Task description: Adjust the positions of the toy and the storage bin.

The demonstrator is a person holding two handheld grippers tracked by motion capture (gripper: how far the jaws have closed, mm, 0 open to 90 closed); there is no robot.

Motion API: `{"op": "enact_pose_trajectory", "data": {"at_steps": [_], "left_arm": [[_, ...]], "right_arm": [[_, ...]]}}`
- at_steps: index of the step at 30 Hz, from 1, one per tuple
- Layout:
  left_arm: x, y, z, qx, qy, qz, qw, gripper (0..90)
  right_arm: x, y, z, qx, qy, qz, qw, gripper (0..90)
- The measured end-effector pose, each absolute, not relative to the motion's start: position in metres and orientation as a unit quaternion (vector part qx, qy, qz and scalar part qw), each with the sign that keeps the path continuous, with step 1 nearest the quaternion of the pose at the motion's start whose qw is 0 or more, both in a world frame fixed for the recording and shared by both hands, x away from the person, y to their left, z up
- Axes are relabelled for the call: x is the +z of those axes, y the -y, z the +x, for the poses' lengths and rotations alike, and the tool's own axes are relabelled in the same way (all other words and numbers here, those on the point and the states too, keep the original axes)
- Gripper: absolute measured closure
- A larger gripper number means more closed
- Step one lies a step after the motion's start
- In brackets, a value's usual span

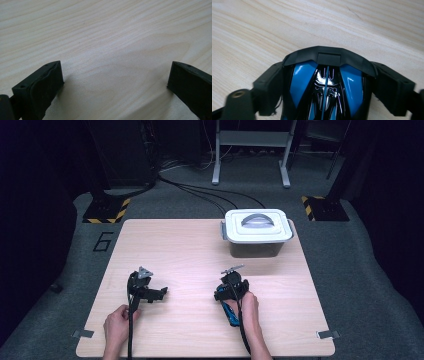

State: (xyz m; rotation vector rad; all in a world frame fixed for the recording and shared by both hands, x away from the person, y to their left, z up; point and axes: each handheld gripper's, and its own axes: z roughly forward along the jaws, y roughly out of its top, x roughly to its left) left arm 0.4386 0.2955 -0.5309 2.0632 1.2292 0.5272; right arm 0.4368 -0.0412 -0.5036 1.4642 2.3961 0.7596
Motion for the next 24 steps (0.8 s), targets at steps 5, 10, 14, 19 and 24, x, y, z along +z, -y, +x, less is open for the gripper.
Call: {"op": "enact_pose_trajectory", "data": {"at_steps": [5,10,14,19,24], "left_arm": [[-0.5309,-0.2955,0.4386,0.202,-0.471,0.791,0.335,0.0],[-0.5309,-0.2955,0.4386,0.202,-0.471,0.791,0.335,0.0],[-0.5309,-0.2955,0.4386,0.202,-0.471,0.791,0.335,0.0],[-0.5309,-0.2955,0.4386,0.202,-0.471,0.791,0.335,0.0],[-0.5309,-0.2955,0.4386,0.202,-0.471,0.791,0.335,0.0]], "right_arm": [[-0.5034,0.0392,0.4373,0.257,-0.822,0.495,0.113,22.5],[-0.5024,0.04,0.4397,0.253,-0.836,0.475,0.104,22.8],[-0.5022,0.0403,0.4416,0.259,-0.859,0.434,0.085,22.9],[-0.5024,0.0414,0.4418,0.263,-0.87,0.41,0.078,22.7],[-0.5019,0.0445,0.4409,0.295,-0.848,0.437,0.06,8.4]]}}
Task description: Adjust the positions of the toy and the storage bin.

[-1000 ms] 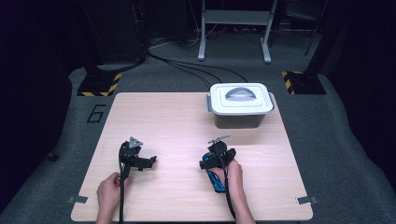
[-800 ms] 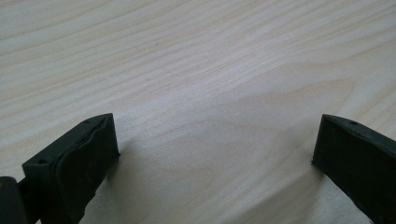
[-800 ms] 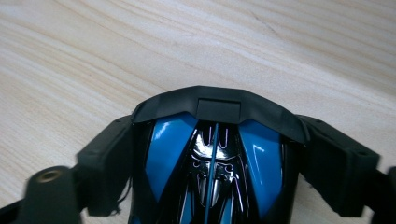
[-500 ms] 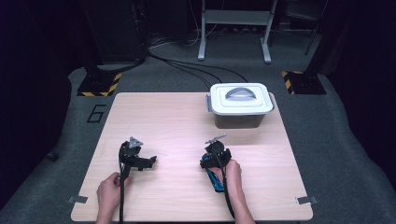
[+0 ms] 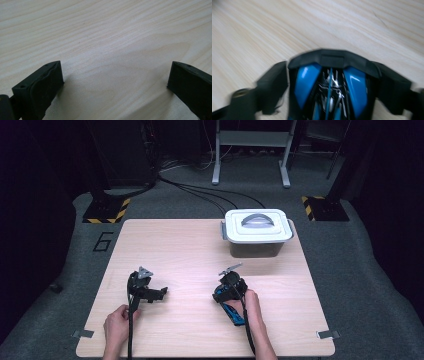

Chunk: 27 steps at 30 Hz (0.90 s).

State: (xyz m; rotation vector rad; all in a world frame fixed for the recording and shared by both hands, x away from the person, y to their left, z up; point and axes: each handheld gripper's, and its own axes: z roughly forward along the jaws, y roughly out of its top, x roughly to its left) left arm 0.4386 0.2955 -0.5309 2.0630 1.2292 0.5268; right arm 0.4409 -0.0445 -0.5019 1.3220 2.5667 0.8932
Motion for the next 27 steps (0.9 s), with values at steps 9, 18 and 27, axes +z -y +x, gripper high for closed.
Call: {"op": "enact_pose_trajectory", "data": {"at_steps": [9,18,27], "left_arm": [[-0.531,-0.295,0.439,0.202,-0.471,0.791,0.335,0.0],[-0.531,-0.295,0.439,0.202,-0.471,0.79,0.335,0.0],[-0.531,-0.295,0.439,0.202,-0.471,0.791,0.335,0.0]], "right_arm": [[-0.499,0.042,0.437,0.271,-0.839,0.461,0.102,12.9],[-0.502,0.033,0.435,0.252,-0.847,0.452,0.121,19.6],[-0.504,0.031,0.433,0.255,-0.849,0.445,0.129,23.9]]}}
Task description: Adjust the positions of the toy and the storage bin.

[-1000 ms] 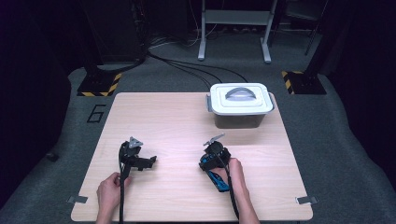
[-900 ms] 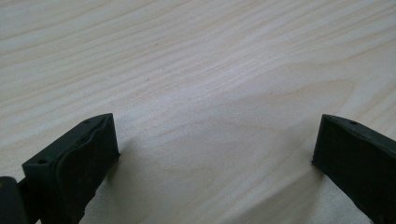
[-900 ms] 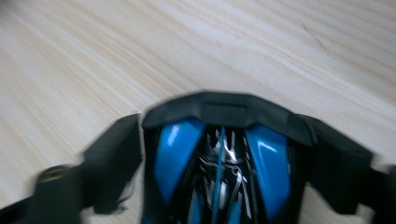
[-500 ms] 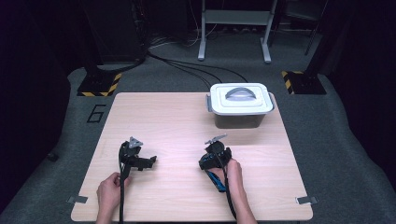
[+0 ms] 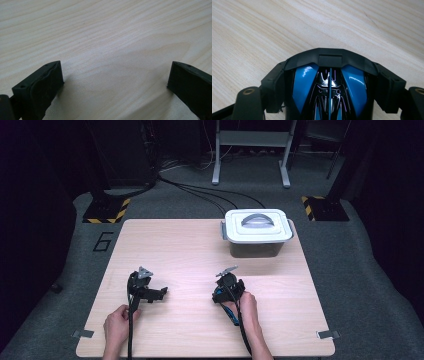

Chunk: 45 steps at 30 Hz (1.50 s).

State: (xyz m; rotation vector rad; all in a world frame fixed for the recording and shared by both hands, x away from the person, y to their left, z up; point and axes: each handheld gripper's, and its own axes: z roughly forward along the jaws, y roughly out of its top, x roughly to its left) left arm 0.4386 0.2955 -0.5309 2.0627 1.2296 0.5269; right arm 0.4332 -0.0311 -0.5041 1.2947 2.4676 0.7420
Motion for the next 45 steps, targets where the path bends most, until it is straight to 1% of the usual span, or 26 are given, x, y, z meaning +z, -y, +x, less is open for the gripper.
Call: {"op": "enact_pose_trajectory", "data": {"at_steps": [1,5,10,17,22,34,45], "left_arm": [[-0.531,-0.295,0.439,0.202,-0.471,0.79,0.335,0.0],[-0.531,-0.295,0.439,0.202,-0.471,0.791,0.335,0.0],[-0.531,-0.295,0.439,0.202,-0.471,0.791,0.335,0.0],[-0.531,-0.295,0.439,0.202,-0.471,0.791,0.335,0.0],[-0.531,-0.295,0.439,0.202,-0.471,0.79,0.335,0.0],[-0.531,-0.295,0.439,0.202,-0.471,0.791,0.335,0.0],[-0.531,-0.295,0.439,0.202,-0.471,0.791,0.335,0.0]], "right_arm": [[-0.504,0.032,0.433,0.255,-0.85,0.443,0.123,23.9],[-0.497,0.036,0.427,0.292,-0.845,0.428,0.133,24.1],[-0.487,0.045,0.42,0.335,-0.831,0.425,0.133,24.2],[-0.467,0.072,0.403,0.426,-0.786,0.425,0.141,24.2],[-0.455,0.09,0.392,0.465,-0.763,0.423,0.153,24.2],[-0.437,0.129,0.378,0.467,-0.748,0.434,0.185,24.2],[-0.429,0.171,0.367,0.423,-0.748,0.462,0.217,24.2]]}}
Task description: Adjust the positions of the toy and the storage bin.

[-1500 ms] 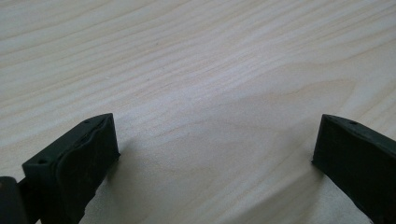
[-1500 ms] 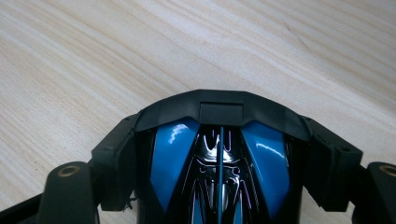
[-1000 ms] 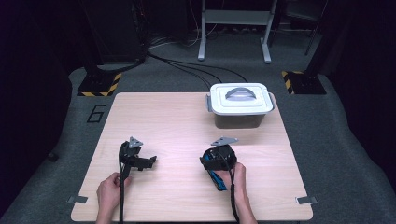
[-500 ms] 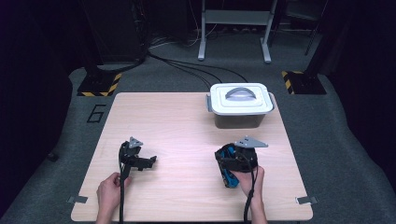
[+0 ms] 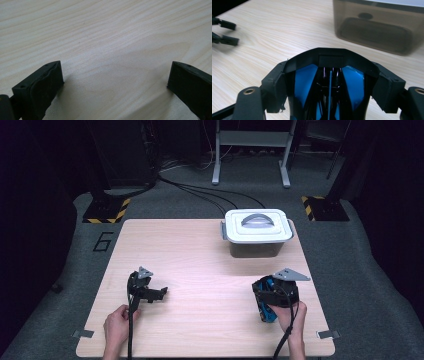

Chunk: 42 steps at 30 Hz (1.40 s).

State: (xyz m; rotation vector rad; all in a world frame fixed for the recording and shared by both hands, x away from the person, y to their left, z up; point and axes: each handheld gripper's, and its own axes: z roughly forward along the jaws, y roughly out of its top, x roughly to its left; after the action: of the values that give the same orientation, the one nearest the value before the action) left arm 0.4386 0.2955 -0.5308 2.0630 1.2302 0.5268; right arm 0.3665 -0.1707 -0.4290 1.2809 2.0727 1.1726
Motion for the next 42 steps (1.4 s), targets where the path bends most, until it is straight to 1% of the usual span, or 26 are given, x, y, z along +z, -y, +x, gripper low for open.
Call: {"op": "enact_pose_trajectory", "data": {"at_steps": [6,17,30,32,35,42], "left_arm": [[-0.531,-0.295,0.439,0.202,-0.471,0.79,0.335,0.0],[-0.531,-0.295,0.439,0.202,-0.471,0.79,0.335,0.0],[-0.531,-0.295,0.439,0.202,-0.471,0.79,0.335,0.0],[-0.531,-0.295,0.439,0.202,-0.471,0.79,0.335,0.0],[-0.531,-0.295,0.439,0.202,-0.471,0.79,0.335,0.0],[-0.531,-0.295,0.439,0.202,-0.471,0.791,0.335,0.0]], "right_arm": [[-0.429,0.189,0.362,0.402,-0.75,0.474,0.227,24.2],[-0.432,0.213,0.355,0.365,-0.757,0.491,0.231,24.2],[-0.429,0.236,0.342,0.353,-0.748,0.506,0.244,24.2],[-0.429,0.238,0.341,0.347,-0.749,0.51,0.243,24.2],[-0.43,0.238,0.342,0.329,-0.76,0.512,0.23,24.2],[-0.435,0.227,0.352,0.301,-0.774,0.515,0.213,24.2]]}}
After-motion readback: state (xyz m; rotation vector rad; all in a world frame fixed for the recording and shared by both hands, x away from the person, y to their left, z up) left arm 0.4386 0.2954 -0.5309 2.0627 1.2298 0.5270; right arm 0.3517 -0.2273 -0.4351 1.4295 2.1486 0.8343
